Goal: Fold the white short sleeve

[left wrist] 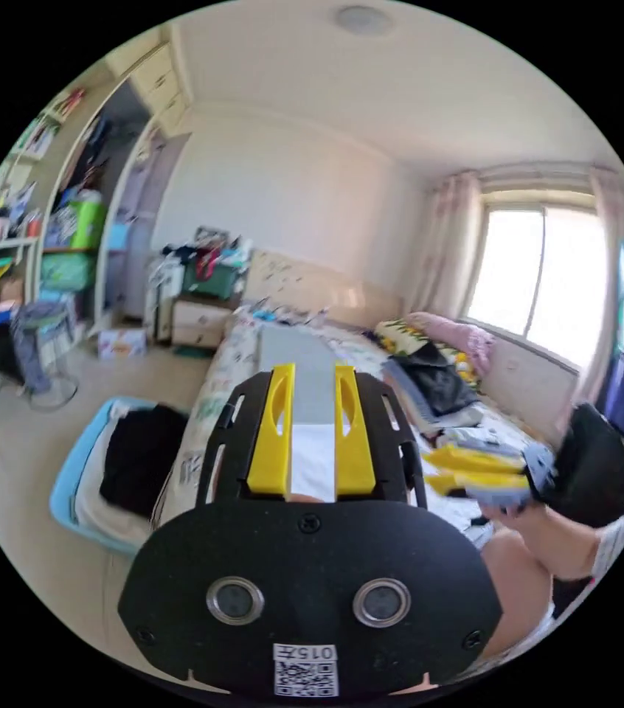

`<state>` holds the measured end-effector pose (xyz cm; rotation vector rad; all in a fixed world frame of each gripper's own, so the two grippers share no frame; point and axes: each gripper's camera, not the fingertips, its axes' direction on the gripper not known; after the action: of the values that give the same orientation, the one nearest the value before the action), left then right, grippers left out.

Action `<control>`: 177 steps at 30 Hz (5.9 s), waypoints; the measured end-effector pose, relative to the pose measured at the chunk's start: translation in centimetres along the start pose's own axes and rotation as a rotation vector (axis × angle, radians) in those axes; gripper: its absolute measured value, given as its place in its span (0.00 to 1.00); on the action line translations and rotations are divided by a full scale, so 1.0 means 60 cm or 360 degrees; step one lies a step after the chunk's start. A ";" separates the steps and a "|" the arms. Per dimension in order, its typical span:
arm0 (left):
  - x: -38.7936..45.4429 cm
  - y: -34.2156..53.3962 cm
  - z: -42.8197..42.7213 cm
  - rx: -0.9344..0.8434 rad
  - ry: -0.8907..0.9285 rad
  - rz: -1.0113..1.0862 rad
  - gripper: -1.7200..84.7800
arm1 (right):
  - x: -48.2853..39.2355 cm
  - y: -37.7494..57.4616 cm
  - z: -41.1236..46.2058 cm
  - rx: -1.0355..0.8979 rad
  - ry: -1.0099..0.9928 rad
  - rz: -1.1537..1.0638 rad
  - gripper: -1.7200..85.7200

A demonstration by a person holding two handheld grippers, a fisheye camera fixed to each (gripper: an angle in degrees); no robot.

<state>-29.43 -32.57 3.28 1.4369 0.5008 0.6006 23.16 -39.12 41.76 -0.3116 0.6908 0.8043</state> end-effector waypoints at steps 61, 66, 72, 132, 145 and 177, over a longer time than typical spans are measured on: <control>-0.079 0.115 0.350 -0.0879 0.0840 0.0672 0.10 | 0.503 -0.202 0.115 -0.0696 -0.0435 -0.0147 0.11; 0.017 0.223 0.330 -0.1186 0.1162 0.1176 0.10 | 0.478 -0.123 0.206 -0.0957 -0.0626 -0.0323 0.12; 0.039 0.321 0.371 -0.1494 0.1166 0.1224 0.10 | 0.399 -0.074 0.346 -0.1300 -0.0613 -0.0474 0.13; 0.300 0.479 1.001 -0.1411 0.0519 0.0665 0.09 | 0.392 0.898 0.460 -0.0883 -0.0588 0.0808 0.08; 0.326 0.445 1.021 -0.1358 0.0443 0.0696 0.15 | 0.321 0.844 0.467 -0.1359 -0.0640 0.0716 0.14; 0.052 0.143 0.691 -0.0754 0.1165 0.0217 0.02 | 0.133 0.255 0.295 -0.0391 -0.0851 0.0016 0.02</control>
<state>-0.85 -61.64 15.20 0.7727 0.7677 1.2759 23.53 -15.62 49.46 -0.2964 0.0919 0.9340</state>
